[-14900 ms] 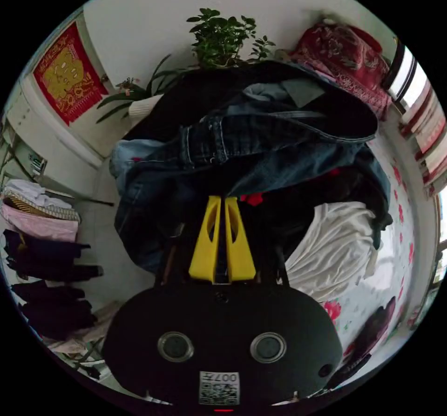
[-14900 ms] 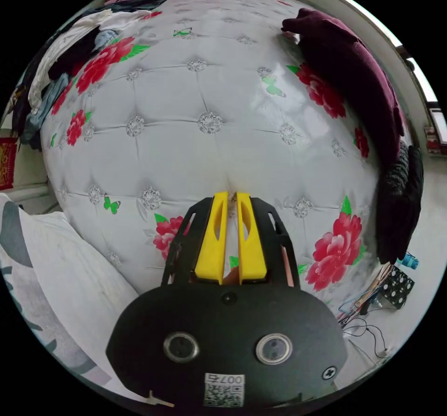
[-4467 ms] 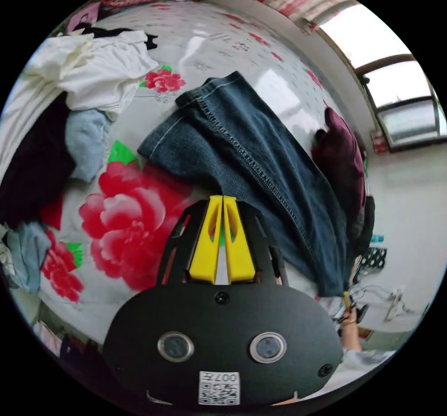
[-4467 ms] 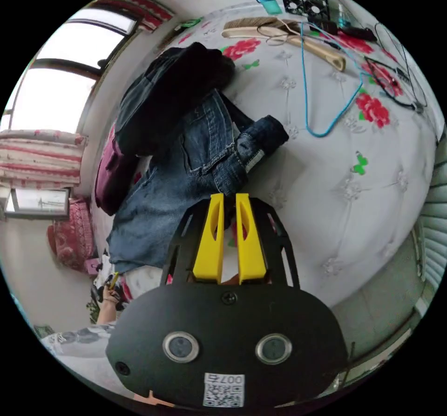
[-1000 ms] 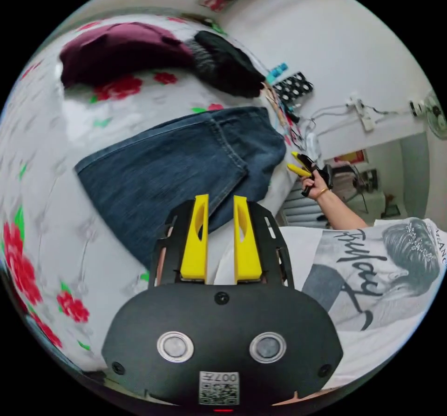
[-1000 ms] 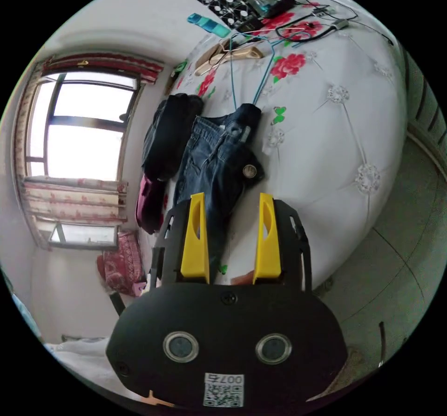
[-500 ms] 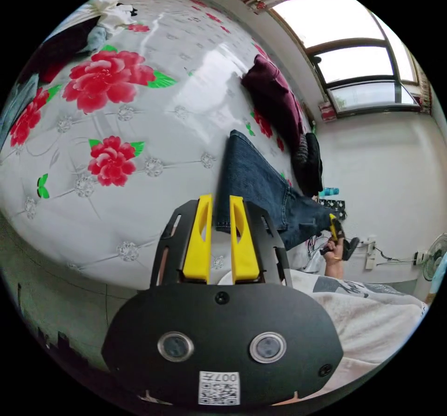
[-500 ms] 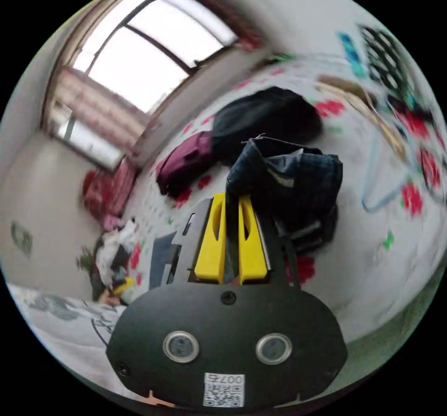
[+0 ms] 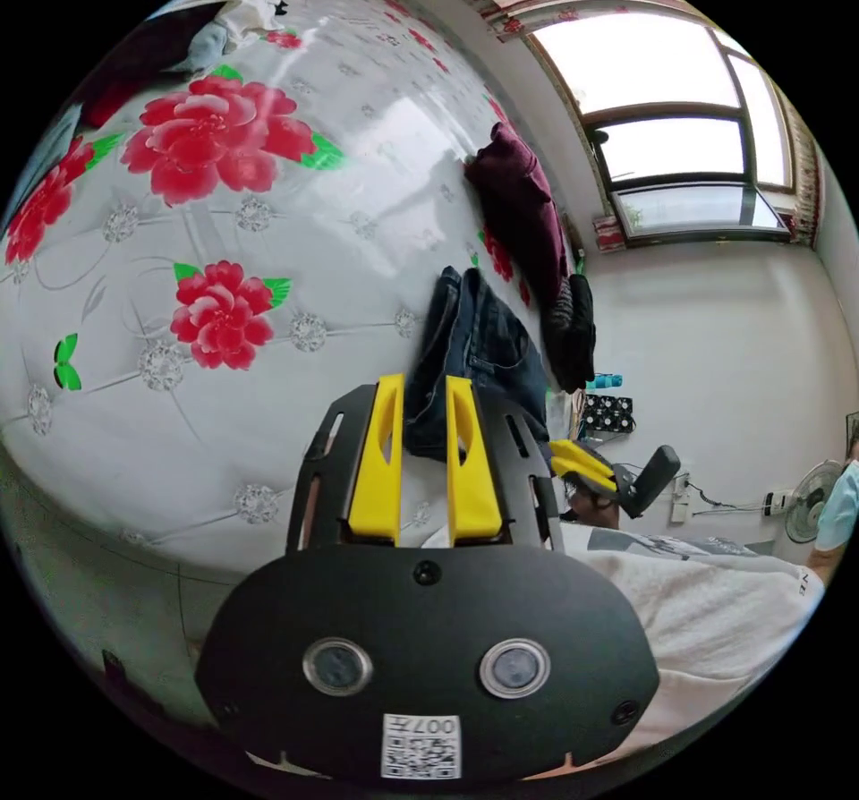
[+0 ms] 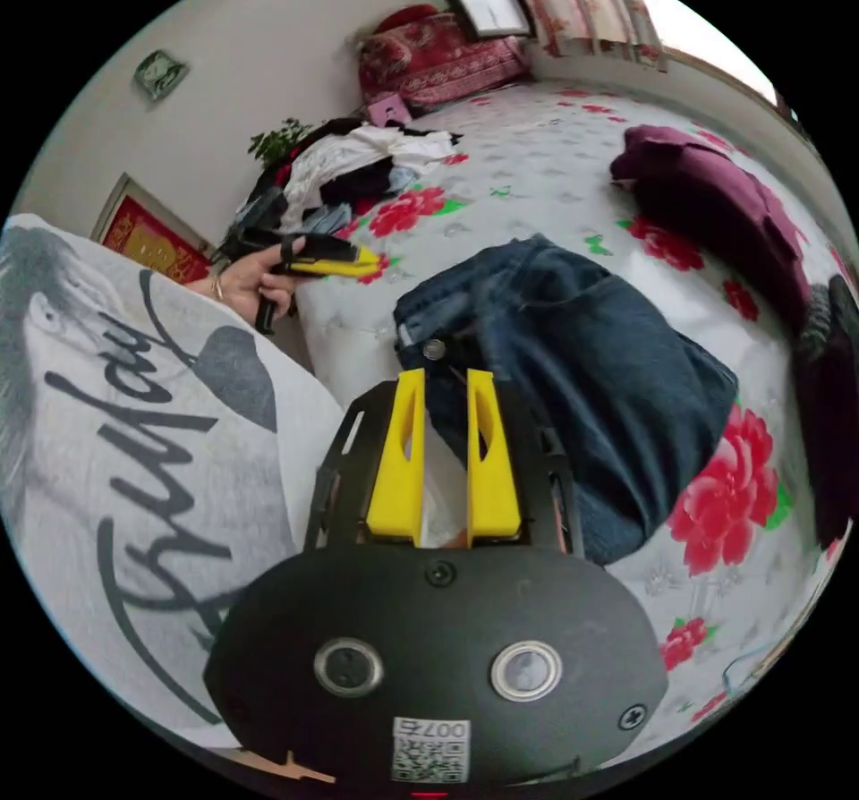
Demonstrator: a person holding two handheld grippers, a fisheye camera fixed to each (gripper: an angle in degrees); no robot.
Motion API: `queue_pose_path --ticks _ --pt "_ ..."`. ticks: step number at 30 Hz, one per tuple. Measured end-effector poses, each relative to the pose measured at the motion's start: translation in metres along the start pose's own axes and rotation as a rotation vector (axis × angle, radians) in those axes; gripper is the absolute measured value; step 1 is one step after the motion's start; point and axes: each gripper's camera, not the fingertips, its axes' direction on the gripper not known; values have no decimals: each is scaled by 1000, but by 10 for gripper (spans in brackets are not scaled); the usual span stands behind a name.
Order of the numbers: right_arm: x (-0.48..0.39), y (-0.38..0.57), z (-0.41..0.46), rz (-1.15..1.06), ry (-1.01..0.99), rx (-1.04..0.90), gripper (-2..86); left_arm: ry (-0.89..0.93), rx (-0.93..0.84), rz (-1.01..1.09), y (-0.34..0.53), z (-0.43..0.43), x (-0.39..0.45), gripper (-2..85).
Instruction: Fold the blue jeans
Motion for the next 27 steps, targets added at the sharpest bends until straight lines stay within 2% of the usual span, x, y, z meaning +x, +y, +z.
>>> queue_pose_path --ticks 3,8,12,16,18,22,27 --pt "45 11 -21 172 66 57 79 -18 -41 38 -11 6 -1 78" --pt "126 35 -39 513 41 109 96 -14 -114 124 -49 27 11 98" --pt "178 72 -44 752 -50 202 104 48 -165 131 -77 40 9 117" --pt "210 98 -35 867 -104 222 106 21 -306 177 -100 70 7 136" --pt "233 107 -29 919 -196 268 102 45 -340 162 -110 80 3 138" --pt "260 90 -42 891 -219 376 94 83 -282 179 -133 74 15 136" --pt "264 -14 -27 533 63 170 74 -24 -304 391 -138 77 75 133"
